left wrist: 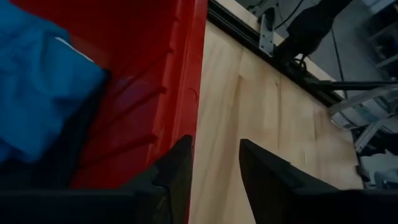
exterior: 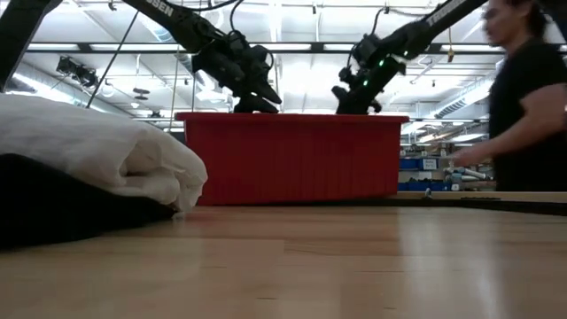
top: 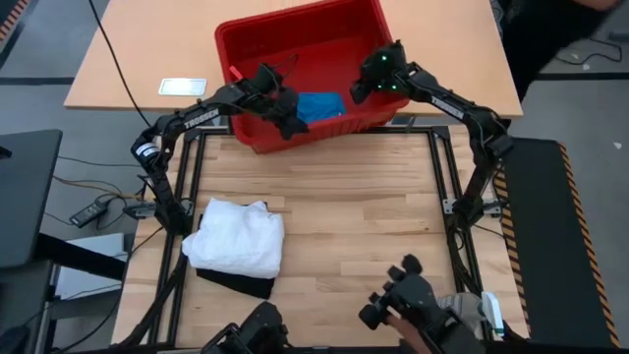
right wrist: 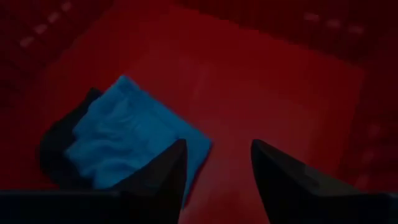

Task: Fold laundry
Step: Fold the blue short

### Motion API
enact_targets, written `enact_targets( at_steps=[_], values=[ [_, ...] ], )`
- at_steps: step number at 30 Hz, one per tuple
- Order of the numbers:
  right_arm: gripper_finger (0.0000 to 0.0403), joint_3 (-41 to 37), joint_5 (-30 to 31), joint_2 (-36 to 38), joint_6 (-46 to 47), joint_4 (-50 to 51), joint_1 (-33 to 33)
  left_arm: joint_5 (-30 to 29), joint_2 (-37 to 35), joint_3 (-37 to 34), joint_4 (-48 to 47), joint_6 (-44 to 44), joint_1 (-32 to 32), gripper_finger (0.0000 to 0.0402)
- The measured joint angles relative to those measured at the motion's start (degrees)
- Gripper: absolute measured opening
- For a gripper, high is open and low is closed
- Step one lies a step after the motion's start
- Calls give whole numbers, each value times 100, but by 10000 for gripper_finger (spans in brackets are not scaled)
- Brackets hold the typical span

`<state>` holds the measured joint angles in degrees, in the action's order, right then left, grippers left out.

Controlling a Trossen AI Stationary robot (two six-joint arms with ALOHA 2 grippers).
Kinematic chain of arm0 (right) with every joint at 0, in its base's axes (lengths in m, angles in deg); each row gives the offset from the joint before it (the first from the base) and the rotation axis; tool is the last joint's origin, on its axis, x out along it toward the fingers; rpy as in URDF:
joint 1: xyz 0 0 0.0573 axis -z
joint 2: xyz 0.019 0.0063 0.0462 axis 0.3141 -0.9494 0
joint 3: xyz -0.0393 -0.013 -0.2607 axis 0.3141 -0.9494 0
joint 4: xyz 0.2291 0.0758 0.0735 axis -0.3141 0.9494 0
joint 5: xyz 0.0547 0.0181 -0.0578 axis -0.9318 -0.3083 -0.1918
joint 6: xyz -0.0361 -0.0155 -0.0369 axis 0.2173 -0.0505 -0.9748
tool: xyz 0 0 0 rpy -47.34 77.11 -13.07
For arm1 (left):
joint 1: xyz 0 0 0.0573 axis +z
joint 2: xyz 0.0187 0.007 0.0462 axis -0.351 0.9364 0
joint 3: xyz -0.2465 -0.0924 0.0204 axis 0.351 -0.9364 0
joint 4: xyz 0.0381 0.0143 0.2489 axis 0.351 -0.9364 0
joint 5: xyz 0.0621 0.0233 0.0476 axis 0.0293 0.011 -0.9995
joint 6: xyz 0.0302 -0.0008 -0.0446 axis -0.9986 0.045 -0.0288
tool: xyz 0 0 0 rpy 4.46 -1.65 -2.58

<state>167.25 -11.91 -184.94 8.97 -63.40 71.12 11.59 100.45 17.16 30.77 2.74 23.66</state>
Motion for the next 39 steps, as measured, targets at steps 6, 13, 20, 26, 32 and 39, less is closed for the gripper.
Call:
enact_targets(
  at_steps=[6, 13, 20, 26, 32, 39],
  values=[
    [217, 37, -931, -703, -49, -447, -164, -77, -1, 2, -72, -79, -6, 141],
    [287, 194, -713, -1481, -279, -888, -408, -97, -40, 15, -486, -1673, -86, 141],
    [338, 575, -660, -2110, -301, -385, -460, -508, -404, -42, -536, -2101, 25, 141],
    [319, 833, -774, -2557, -272, -220, -422, -1731, -786, -69, -368, -1998, 272, 142],
    [226, 982, -753, -2682, -141, -119, -400, -2553, -1025, -56, -251, -1226, 443, 142],
    [46, 1220, -848, -2365, 194, 17, -349, -2520, -1177, -59, -275, -586, 699, 142]
  ],
)
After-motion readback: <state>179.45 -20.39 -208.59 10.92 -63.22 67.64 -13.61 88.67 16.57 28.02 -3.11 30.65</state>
